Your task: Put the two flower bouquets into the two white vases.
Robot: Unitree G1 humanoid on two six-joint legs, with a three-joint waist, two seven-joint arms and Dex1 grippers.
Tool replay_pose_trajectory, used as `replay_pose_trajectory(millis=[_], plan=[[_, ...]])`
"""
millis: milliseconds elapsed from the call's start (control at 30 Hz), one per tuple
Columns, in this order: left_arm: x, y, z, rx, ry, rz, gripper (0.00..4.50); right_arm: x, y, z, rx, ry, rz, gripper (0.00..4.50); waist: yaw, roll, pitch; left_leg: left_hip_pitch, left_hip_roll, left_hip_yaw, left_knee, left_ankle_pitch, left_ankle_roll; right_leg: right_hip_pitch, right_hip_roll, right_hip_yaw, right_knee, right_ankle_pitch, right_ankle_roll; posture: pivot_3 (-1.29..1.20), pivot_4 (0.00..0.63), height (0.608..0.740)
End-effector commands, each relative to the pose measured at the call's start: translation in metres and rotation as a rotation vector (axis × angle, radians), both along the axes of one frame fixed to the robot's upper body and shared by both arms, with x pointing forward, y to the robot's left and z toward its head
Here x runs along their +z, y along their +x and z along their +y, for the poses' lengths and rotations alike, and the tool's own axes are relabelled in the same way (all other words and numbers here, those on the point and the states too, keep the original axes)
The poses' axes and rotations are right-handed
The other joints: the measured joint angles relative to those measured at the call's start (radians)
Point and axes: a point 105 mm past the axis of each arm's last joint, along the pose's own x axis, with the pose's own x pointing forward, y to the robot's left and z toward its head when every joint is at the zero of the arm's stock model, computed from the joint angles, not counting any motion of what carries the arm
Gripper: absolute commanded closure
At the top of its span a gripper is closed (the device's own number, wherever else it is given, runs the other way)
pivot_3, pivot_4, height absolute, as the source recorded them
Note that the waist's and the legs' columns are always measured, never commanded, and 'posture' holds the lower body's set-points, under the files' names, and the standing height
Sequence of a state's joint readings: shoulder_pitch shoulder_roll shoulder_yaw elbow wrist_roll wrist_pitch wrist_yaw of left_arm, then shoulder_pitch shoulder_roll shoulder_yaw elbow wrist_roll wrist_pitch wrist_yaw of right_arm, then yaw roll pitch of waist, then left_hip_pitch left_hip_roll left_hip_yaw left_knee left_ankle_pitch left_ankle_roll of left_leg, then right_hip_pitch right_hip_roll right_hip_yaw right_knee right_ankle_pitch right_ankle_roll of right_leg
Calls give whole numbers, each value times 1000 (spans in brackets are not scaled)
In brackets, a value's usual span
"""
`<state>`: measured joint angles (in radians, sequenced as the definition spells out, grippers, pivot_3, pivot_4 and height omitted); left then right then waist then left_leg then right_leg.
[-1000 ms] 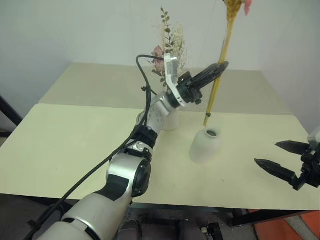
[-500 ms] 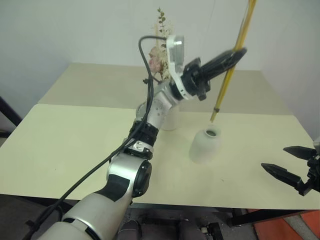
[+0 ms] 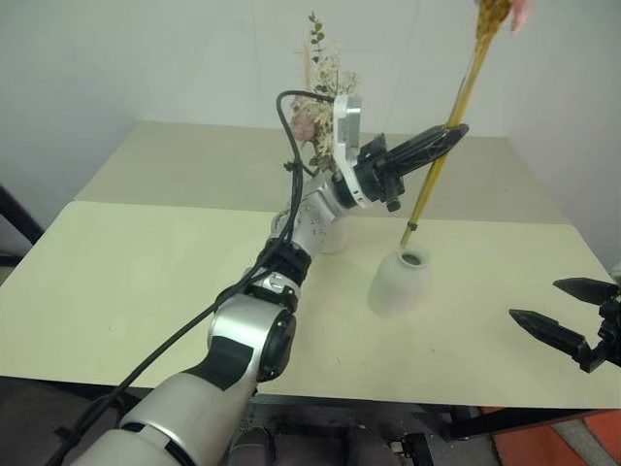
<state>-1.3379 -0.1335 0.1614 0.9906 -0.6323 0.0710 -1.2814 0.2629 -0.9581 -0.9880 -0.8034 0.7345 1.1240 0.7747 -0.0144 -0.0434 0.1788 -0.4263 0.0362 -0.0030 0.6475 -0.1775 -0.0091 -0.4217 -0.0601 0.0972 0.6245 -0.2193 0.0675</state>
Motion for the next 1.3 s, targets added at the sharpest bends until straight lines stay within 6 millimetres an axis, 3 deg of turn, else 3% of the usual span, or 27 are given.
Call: replay_pose_trajectory(millis=[33,567,733,1167,1300], plan=[[17,-26,-35,-103,-36,-54,4469,5,-4,2,-9,-9,-23,0,0,0,0,0,0,0,0,0,0,0,0,0,0,0,0,0,150,740],[3,-34,-56,-152,-23,9,4469,0,-13,2,-56,-4,-13,0,0,0,0,0,0,0,0,0,0,1,0,0,0,0,0,0,150,740],[10,-26,-59,-112,-54,103,4469,-1,-15,-1,-76,-14,-10,0,0,0,0,1,0,0,0,0,0,1,0,0,0,0,0,0,150,740],[43,-37,-46,-164,-137,-13,4469,-6,-12,0,-81,-29,11,0,-1,0,0,0,0,0,0,0,0,0,0,0,0,-1,-1,0,150,740],[36,-36,-49,-170,-120,19,4469,-7,-11,0,-85,-30,15,0,-1,0,0,1,0,0,0,0,0,0,0,0,0,-1,-1,0,150,740]])
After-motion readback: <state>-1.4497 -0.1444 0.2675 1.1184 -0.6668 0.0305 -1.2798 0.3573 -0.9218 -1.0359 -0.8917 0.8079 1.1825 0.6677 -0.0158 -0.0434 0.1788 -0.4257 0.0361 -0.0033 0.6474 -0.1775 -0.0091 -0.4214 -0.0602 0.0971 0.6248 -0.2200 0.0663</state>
